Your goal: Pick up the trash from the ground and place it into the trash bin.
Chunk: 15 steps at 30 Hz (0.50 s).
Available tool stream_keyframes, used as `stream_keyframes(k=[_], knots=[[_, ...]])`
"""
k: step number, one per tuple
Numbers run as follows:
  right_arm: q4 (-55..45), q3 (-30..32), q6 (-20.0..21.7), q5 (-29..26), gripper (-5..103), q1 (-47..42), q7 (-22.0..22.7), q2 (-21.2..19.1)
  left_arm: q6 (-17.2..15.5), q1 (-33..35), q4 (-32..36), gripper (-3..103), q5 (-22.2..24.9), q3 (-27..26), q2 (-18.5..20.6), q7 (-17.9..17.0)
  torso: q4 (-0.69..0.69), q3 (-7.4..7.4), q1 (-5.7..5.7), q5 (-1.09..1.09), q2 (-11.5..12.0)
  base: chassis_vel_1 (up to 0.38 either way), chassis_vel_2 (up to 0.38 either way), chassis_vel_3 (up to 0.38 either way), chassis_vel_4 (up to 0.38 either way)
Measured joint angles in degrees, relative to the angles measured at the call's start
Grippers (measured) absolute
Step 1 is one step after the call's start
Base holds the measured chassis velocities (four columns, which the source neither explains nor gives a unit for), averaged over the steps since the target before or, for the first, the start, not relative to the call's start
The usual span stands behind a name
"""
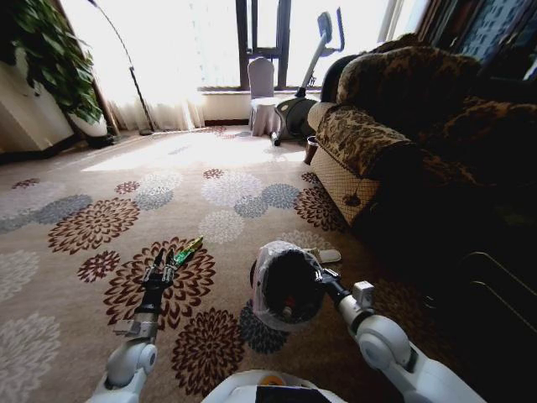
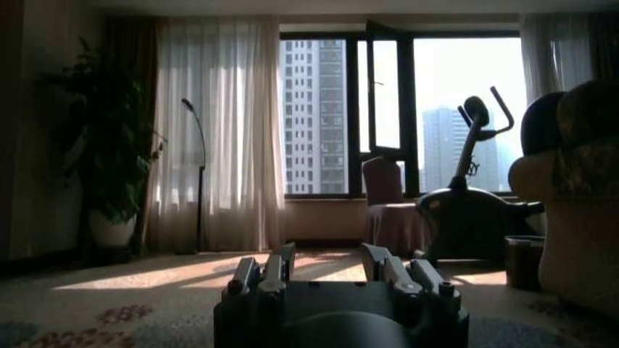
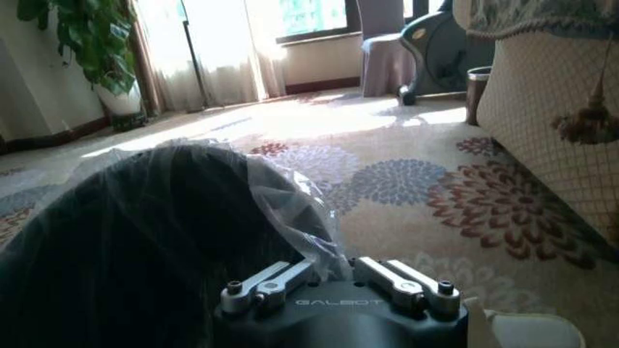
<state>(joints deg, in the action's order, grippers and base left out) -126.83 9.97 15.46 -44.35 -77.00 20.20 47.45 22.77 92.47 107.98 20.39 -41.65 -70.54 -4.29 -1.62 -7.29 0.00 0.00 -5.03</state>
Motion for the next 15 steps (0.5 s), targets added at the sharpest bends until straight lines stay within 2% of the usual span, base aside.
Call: stream_keyframes(k=[2, 4, 5, 6, 7, 8, 9, 10, 11, 12, 15], knots=[[-0.4, 0.0, 0.0, 0.0, 0, 0.3, 0.0, -0.2, -0.7, -0.2, -0.2, 54, -0.9, 0.1, -0.1, -0.9, 0.00, 0.00, 0.00, -0.01, 0.0, 0.000, 0.000, 0.000, 0.000], [-0.5, -0.3, 0.2, 0.0, 0, 0.7, -0.1, -1.1, -3.0, -0.6, -1.4, 65, -2.5, 0.2, 0.2, -2.8, 0.00, 0.00, 0.00, 0.00, 0.0, 0.000, 0.000, 0.000, 0.000], [-0.5, -0.3, 0.2, 0.0, 0, 0.7, -0.1, -1.1, -3.0, -0.6, -1.4, 65, -2.5, 0.2, 0.2, -2.8, 0.00, 0.00, 0.00, 0.00, 0.0, 0.000, 0.000, 0.000, 0.000], [-0.5, -0.6, 0.7, -0.1, 0, 1.0, 0.0, -1.6, -5.7, -1.2, -2.4, 70, -2.9, 0.3, 0.7, -4.8, 0.00, 0.00, 0.00, -0.01, 0.0, 0.000, 0.000, 0.000, 0.000], [-0.5, -0.7, 0.9, -0.2, 0, 1.1, 0.0, -1.7, -7.0, -1.7, -2.9, 70, -2.7, 0.4, 1.0, -5.7, -0.01, 0.00, 0.00, -0.01, 0.0, 0.000, 0.000, 0.000, 0.000], [-0.5, -0.7, 0.9, -0.2, 0, 1.1, 0.0, -1.7, -7.0, -1.7, -2.9, 70, -2.7, 0.4, 1.0, -5.7, -0.01, 0.00, 0.00, -0.01, 0.0, 0.000, 0.000, 0.000, 0.000], [-0.4, -0.8, 1.5, -0.6, 0, 1.4, 0.4, -1.9, -10.0, -3.3, -4.4, 81, -1.8, 0.5, 1.8, -7.1, -0.01, 0.00, 0.00, -0.01, 0.0, 0.000, 0.000, 0.000, 0.000], [-0.4, -0.9, 1.9, -1.1, 0, 1.6, 0.8, -1.9, -11.2, -4.4, -5.6, 81, -1.3, 0.6, 2.2, -7.6, 0.00, 0.00, 0.00, -0.01, 0.0, 0.000, 0.000, 0.000, 0.000], [-0.4, -1.0, 2.1, -1.9, 0, 1.9, 1.3, -2.0, -12.9, -6.3, -7.4, 86, -0.8, 0.7, 2.8, -8.1, 0.00, 0.00, 0.00, -0.01, 0.0, 0.000, 0.000, 0.000, 0.000], [-0.4, -1.0, 2.1, -1.9, 0, 1.9, 1.3, -2.0, -12.9, -6.3, -7.4, 86, -0.8, 0.7, 2.8, -8.1, 0.00, 0.00, 0.00, -0.01, 0.0, 0.000, 0.000, 0.000, 0.000], [-0.1, -0.9, 0.5, -2.9, 0, 2.1, 1.2, -2.6, -17.5, -11.5, -13.2, 98, 0.3, 1.5, 4.4, -7.4, 0.00, 0.00, 0.00, 0.00, 0.0, 0.000, 0.000, 0.000, 0.000]])
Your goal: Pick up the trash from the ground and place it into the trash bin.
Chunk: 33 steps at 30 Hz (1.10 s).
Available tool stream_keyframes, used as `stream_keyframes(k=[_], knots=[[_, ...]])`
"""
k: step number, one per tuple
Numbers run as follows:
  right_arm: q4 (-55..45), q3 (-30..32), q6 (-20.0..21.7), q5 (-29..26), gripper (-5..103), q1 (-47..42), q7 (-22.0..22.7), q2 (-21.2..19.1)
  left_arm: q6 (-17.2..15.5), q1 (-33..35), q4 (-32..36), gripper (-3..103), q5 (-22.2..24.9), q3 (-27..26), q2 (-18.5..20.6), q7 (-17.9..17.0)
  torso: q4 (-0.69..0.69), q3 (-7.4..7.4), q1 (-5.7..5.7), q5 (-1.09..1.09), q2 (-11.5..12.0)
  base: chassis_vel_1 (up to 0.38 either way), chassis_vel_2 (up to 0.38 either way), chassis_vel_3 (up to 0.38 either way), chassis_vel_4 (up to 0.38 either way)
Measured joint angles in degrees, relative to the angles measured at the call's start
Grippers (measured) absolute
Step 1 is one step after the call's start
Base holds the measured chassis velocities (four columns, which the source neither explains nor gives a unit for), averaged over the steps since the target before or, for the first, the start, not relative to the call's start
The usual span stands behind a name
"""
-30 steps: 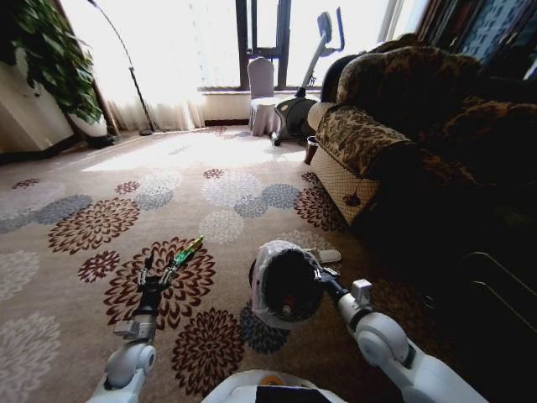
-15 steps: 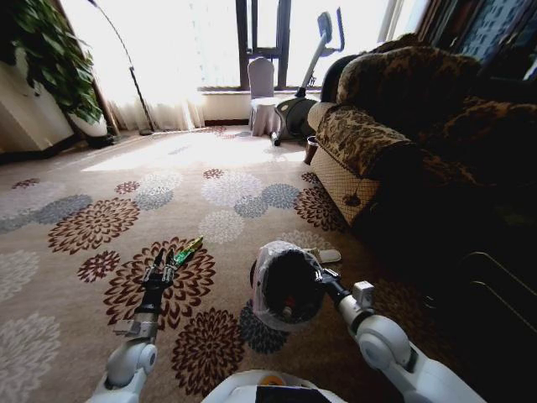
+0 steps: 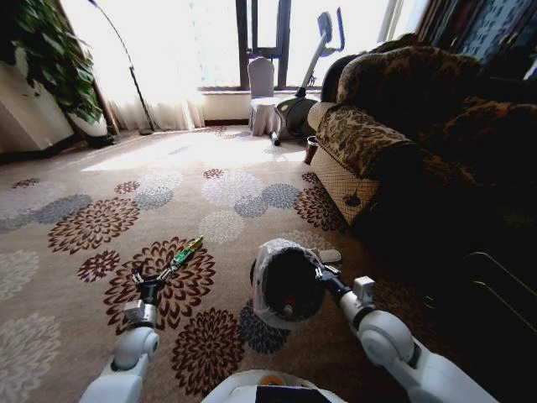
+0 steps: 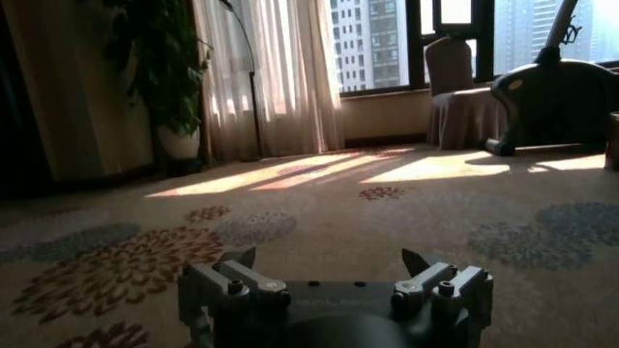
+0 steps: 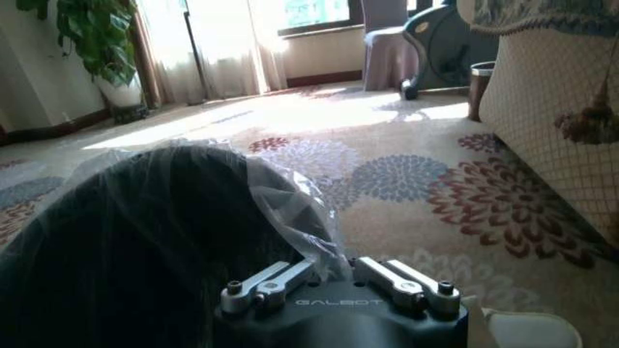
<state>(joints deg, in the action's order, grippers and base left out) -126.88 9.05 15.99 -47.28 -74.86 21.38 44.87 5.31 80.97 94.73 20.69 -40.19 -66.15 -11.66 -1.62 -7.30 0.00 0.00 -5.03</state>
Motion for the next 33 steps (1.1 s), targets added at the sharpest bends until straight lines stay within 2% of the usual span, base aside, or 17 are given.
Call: stream_keyframes(k=[4, 6, 11, 17, 19, 22, 27, 33], knots=[[0.2, 0.5, -1.3, 0.0, 0, -0.1, -0.7, -0.4, -1.9, -2.9, -4.5, 100, 0.5, 0.9, 0.4, 1.1, 0.00, 0.00, 0.00, -0.02, 0.0, 0.000, 0.000, 0.000, 0.000], [0.1, 1.1, -1.6, -0.7, 0, -0.3, -1.4, -0.8, -2.6, -5.4, -8.9, 100, 0.6, 2.3, 0.5, 2.9, 0.00, 0.00, 0.00, -0.01, 0.0, 0.000, 0.000, 0.000, 0.000], [-0.3, 1.5, -0.8, -1.2, 0, -0.4, -2.9, -1.1, -2.2, -8.0, -14.4, 100, -0.3, 4.1, 0.5, 5.2, 0.00, 0.00, 0.00, -0.02, 0.0, 0.000, 0.000, 0.000, 0.000], [-0.1, 1.2, -0.7, -0.6, 0, -0.4, -3.8, -1.1, 1.7, -12.7, -22.8, 100, -1.8, 6.9, 0.1, 6.7, 0.00, 0.00, 0.00, -0.01, 0.0, 0.000, 0.000, 0.000, 0.000], [-0.1, 1.2, -0.7, -0.5, 0, -0.5, -3.9, -1.1, 2.1, -13.2, -23.5, 100, -1.9, 7.2, 0.1, 6.8, 0.00, 0.00, 0.00, -0.01, 0.0, 0.000, 0.000, 0.000, 0.000], [-0.1, 1.2, -0.7, 0.1, 0, -1.1, -4.1, -1.1, 5.4, -16.6, -28.8, 100, -2.4, 8.9, 0.4, 7.7, 0.01, 0.00, 0.00, -0.01, 0.0, 0.021, 0.031, -0.018, -0.033], [0.2, 1.3, -0.7, 0.3, 0, -1.1, -4.3, -1.0, 6.4, -18.8, -31.1, 100, -2.8, 9.5, 0.7, 8.1, 0.02, 0.01, 0.00, -0.01, 0.0, 0.041, 0.116, -0.053, -0.135], [0.3, 1.3, -0.8, 0.6, 0, -1.3, -4.3, -0.6, 7.4, -21.1, -34.4, 100, -2.8, 10.2, 1.4, 9.0, -0.01, 0.00, 0.00, 0.00, 0.0, 0.078, 0.301, -0.073, -0.280]])
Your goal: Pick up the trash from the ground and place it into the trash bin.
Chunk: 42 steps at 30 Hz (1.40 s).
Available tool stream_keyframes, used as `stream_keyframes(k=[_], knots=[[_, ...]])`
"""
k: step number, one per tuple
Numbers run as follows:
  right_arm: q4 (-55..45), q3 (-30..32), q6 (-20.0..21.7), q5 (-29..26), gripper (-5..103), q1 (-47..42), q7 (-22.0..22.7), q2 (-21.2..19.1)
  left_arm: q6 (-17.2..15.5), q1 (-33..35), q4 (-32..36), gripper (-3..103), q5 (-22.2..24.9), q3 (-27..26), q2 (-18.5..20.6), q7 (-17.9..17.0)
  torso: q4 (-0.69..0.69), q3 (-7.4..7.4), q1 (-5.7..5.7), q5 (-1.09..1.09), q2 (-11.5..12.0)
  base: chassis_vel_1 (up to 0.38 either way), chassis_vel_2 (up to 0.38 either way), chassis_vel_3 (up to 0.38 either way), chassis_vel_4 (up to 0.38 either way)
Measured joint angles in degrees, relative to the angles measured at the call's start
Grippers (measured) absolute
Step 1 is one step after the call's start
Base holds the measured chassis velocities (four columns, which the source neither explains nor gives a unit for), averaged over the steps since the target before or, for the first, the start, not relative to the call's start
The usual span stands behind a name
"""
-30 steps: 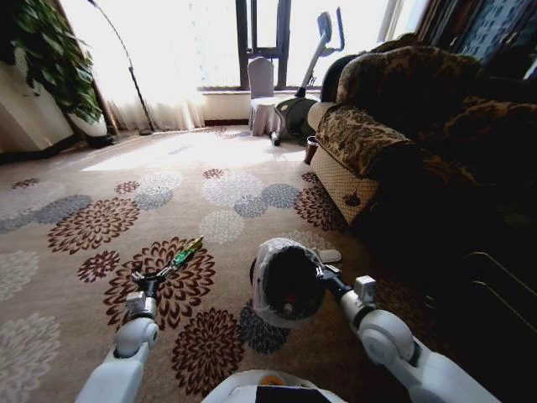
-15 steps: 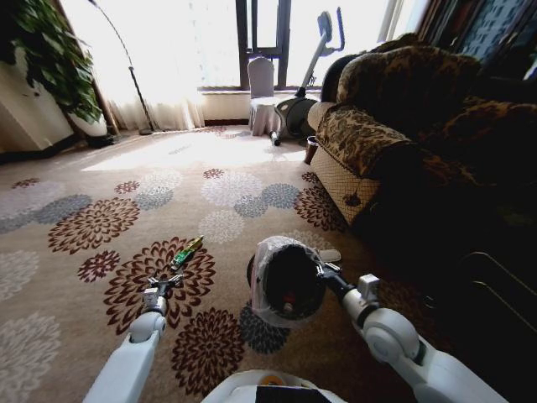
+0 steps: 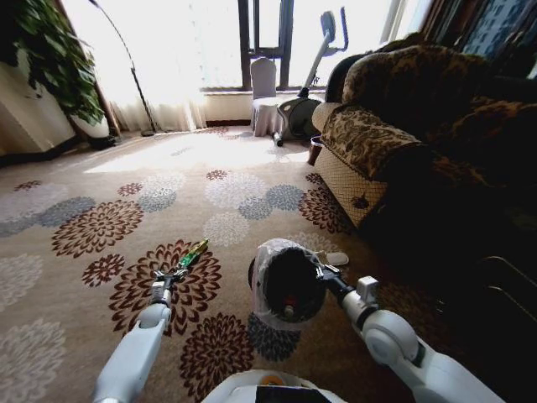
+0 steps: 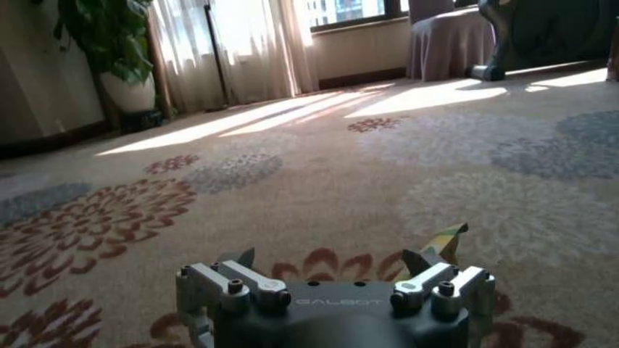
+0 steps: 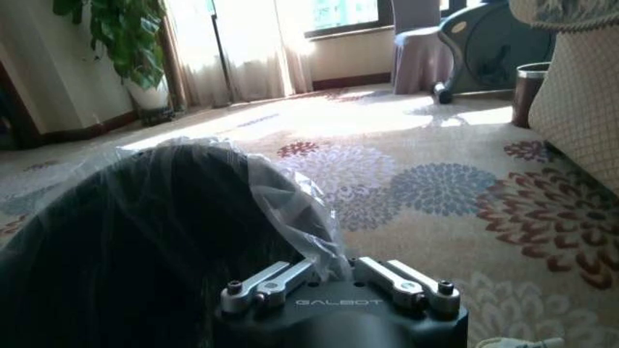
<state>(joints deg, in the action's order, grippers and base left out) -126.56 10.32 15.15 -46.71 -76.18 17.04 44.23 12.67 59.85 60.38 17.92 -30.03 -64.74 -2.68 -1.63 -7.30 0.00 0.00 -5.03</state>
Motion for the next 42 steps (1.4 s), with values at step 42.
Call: stream_keyframes(k=[42], knots=[[-1.9, 4.5, -1.9, 0.6, 0, -4.1, 0.2, -0.8, 0.8, -9.5, -13.5, 100, -2.5, 7.1, -2.0, 16.4, 0.00, 0.00, 0.00, 0.00, 0.0, -0.001, 0.073, -0.002, -0.067]])
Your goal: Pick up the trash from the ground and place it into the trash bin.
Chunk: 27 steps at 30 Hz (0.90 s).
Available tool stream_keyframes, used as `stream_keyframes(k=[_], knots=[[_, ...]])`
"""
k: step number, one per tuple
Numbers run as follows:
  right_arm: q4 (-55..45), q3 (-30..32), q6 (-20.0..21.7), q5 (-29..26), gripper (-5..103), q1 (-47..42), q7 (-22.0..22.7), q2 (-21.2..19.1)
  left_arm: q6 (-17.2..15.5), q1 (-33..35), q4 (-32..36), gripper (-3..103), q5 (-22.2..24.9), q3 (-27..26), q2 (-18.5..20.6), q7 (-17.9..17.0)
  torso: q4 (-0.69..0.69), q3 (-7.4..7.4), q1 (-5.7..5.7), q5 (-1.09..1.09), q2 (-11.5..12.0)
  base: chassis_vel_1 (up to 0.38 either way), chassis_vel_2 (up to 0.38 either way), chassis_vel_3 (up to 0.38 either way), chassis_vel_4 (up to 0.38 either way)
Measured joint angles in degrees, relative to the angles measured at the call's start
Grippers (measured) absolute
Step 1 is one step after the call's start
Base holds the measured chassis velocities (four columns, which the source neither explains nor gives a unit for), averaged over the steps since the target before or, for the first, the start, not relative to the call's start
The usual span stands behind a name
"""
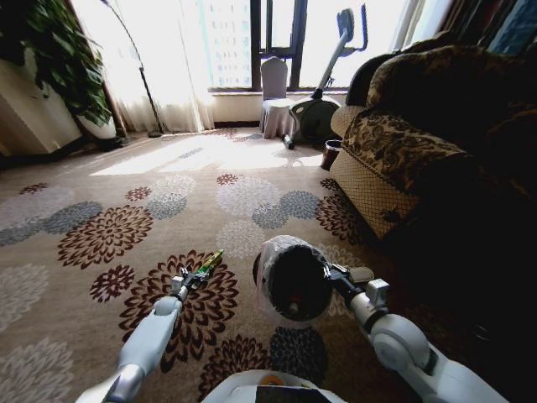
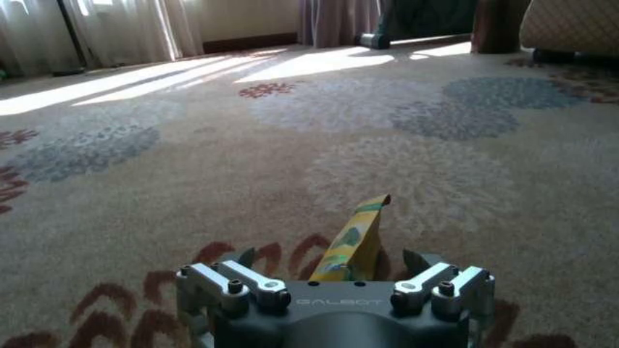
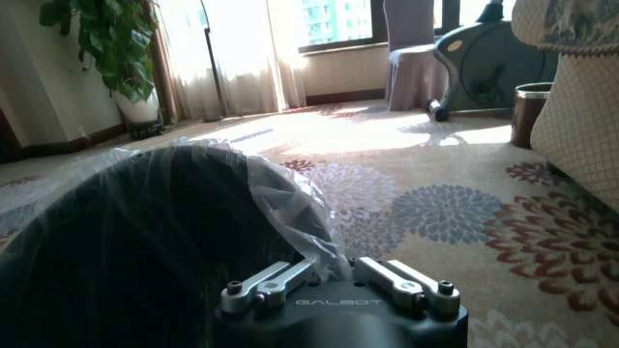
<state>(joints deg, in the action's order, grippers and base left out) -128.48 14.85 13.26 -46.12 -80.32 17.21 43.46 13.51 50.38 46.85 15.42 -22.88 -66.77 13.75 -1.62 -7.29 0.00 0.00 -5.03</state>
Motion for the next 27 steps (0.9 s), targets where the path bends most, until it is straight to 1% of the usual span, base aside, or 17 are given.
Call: stream_keyframes(k=[27], knots=[[0.0, -0.1, 0.1, 0.0, 0, 0.0, 0.0, 0.0, -0.1, 0.1, 0.1, 100, 0.0, -0.1, 0.0, -0.1, 0.00, 0.00, 0.00, 0.00, 0.0, 0.000, 0.000, 0.000, 0.000]])
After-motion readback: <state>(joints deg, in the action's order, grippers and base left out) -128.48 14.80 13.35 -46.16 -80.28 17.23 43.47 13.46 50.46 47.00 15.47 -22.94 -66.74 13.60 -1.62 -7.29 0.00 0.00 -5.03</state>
